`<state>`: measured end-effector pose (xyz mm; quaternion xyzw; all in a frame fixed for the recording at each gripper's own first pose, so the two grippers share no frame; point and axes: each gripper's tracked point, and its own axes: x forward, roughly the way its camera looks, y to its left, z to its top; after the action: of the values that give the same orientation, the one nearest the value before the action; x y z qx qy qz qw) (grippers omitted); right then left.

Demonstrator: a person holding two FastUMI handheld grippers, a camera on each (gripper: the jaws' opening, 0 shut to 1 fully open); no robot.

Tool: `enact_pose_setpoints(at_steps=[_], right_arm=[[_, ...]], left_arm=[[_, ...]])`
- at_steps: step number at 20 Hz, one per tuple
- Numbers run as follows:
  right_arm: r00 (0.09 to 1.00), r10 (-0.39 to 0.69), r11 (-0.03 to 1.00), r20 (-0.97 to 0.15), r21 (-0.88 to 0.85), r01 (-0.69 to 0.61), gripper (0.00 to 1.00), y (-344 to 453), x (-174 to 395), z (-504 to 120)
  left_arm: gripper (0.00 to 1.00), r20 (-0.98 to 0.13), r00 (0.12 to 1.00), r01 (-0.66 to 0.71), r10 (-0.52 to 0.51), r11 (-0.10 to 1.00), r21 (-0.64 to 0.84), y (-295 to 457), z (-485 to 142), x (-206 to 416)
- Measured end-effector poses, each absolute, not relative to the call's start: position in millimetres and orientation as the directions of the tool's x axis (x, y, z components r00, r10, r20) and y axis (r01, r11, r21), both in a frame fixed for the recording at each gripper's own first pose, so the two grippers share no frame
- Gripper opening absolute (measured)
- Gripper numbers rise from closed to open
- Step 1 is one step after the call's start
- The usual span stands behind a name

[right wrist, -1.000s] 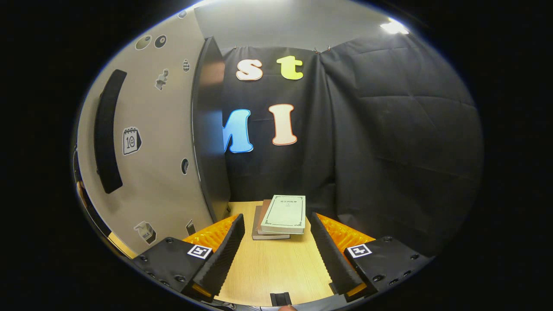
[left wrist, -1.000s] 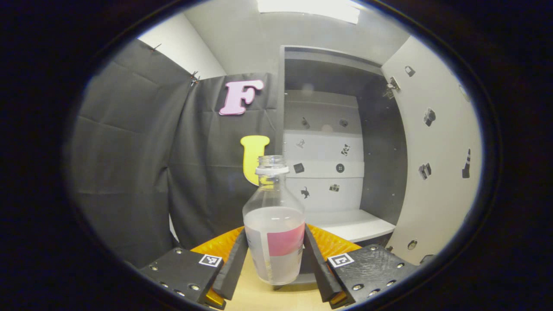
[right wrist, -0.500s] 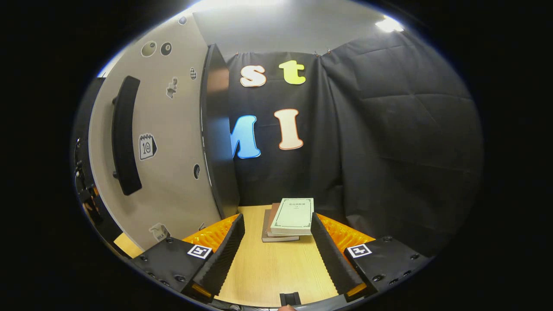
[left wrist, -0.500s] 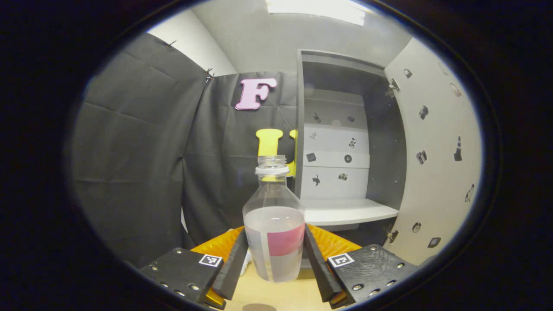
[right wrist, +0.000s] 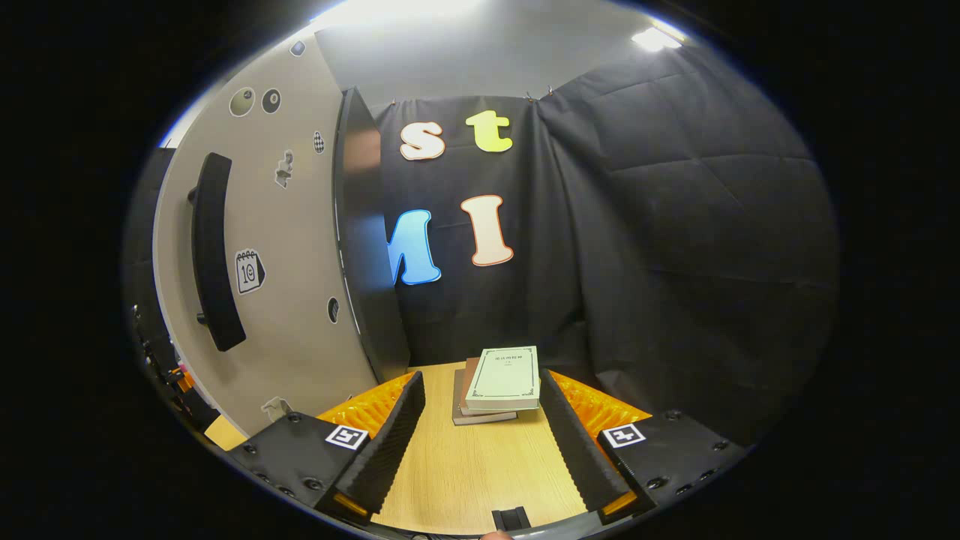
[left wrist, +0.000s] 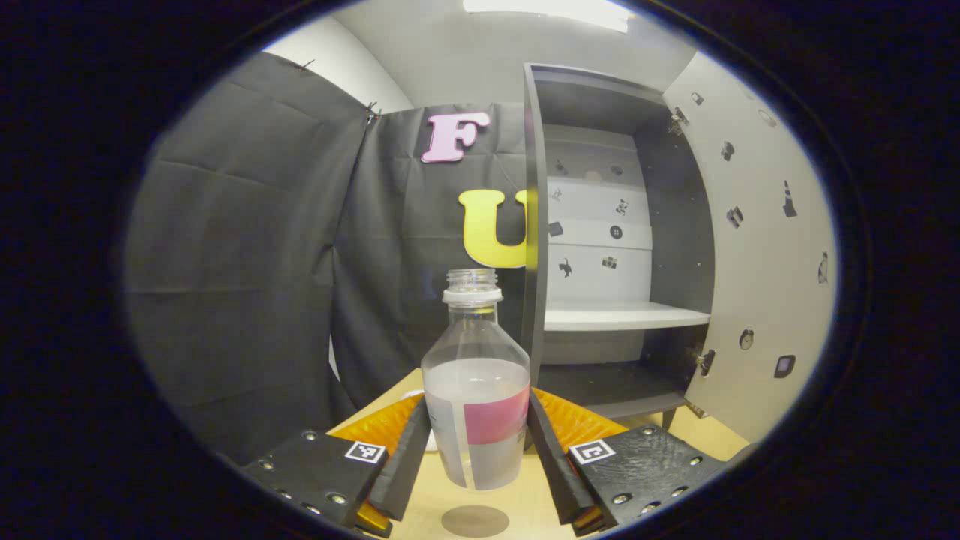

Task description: Open the cabinet door with the right hand, grasp the bottle in the cabinet with the left hand and place it on the coaster, then close the cabinet door with the right hand.

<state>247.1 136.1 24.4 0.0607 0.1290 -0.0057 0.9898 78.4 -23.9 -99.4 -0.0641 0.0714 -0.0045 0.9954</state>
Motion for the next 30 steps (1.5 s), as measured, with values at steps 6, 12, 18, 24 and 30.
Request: enact_pose_setpoints(at_steps=[6, 12, 18, 24, 30], right_arm=[[0.965, -0.013, 0.995, -0.262, 0.092, 0.038, 0.97, 131.6, 245.5, 22.2], [0.963, -0.013, 0.993, -0.271, 0.114, 0.045, 0.93, 132.4, 244.5, 20.3], [0.953, -0.013, 0.976, -0.302, 0.204, 0.078, 0.98, 139.1, 241.7, 20.1], [0.950, 0.001, 0.969, -0.312, 0.233, 0.076, 0.98, 142.9, 240.4, 19.6], [0.946, 0.009, 0.974, -0.323, 0.219, 0.065, 0.98, 142.6, 239.9, 16.7]], left_arm=[[0.74, -0.172, 0.985, -0.017, -0.013, 0.985, -0.173, -27.6, -153.8, 70.2], [0.72, -0.234, 0.972, -0.050, 0.013, 0.987, -0.153, -31.8, -212.3, 69.4], [0.76, -0.305, 0.952, -0.074, 0.030, 0.989, -0.132, -40.6, -259.1, 71.0], [0.74, -0.322, 0.944, -0.114, 0.076, 0.988, -0.102, -35.6, -285.8, 75.6], [0.75, -0.350, 0.934, -0.119, 0.074, 0.987, -0.108, -44.9, -295.3, 69.1]])
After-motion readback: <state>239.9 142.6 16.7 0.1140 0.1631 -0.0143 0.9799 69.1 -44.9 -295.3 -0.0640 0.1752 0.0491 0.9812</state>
